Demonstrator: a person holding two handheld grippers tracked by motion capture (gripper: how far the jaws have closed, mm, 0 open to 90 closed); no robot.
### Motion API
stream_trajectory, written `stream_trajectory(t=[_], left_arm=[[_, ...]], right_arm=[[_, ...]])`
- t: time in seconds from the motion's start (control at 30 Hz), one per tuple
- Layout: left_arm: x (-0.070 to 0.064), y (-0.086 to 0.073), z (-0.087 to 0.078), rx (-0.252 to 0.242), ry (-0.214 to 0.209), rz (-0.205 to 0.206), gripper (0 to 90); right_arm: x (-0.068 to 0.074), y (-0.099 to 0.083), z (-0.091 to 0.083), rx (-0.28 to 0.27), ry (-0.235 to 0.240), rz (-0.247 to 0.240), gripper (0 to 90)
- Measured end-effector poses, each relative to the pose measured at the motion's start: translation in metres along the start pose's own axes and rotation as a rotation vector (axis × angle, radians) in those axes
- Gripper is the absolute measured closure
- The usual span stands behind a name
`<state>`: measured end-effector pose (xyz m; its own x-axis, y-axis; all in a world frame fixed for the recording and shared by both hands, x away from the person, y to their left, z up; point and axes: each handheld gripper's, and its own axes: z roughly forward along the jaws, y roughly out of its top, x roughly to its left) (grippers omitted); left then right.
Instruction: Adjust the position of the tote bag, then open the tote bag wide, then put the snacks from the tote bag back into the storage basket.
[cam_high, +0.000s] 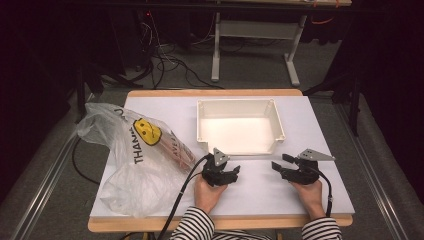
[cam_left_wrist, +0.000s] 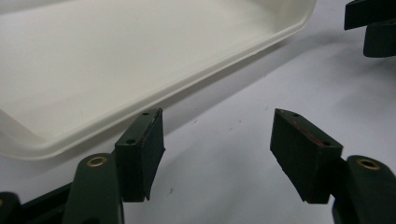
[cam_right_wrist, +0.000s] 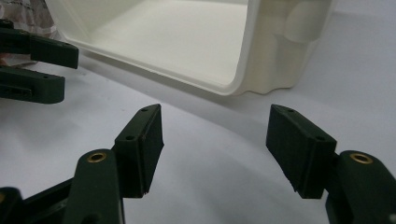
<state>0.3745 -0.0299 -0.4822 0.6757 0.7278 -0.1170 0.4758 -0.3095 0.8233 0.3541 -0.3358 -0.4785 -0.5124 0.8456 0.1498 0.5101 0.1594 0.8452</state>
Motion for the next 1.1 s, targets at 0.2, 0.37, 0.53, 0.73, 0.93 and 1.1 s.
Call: stream_trajectory(t=[0.2, 0.37, 0.53, 0.73, 0.93, 1.1], left_arm=[[0.000, 0.000, 0.000, 0.005, 0.019, -0.010, 34.8], [-0.002, 0.001, 0.001, 0.051, 0.017, 0.007, 35.2], [-0.008, 0.000, -0.003, 0.087, 0.019, 0.029, 36.6], [-0.009, -0.001, -0.010, 0.100, -0.001, 0.043, 39.0], [-0.010, 0.008, -0.026, 0.083, -0.032, 0.024, 42.7], [-0.011, 0.015, -0.037, 0.093, -0.041, 0.028, 48.5]], right_arm=[[-0.001, 0.000, 0.000, -0.001, 0.002, 0.010, 36.7], [-0.001, 0.000, -0.001, -0.003, 0.003, 0.012, 36.7], [0.000, 0.000, 0.000, -0.006, -0.006, 0.004, 36.6], [0.000, 0.000, -0.001, -0.013, 0.002, -0.004, 36.4], [0.002, -0.001, -0.001, -0.012, -0.007, -0.020, 36.2], [0.002, -0.001, -0.001, -0.011, -0.002, -0.018, 36.2]])
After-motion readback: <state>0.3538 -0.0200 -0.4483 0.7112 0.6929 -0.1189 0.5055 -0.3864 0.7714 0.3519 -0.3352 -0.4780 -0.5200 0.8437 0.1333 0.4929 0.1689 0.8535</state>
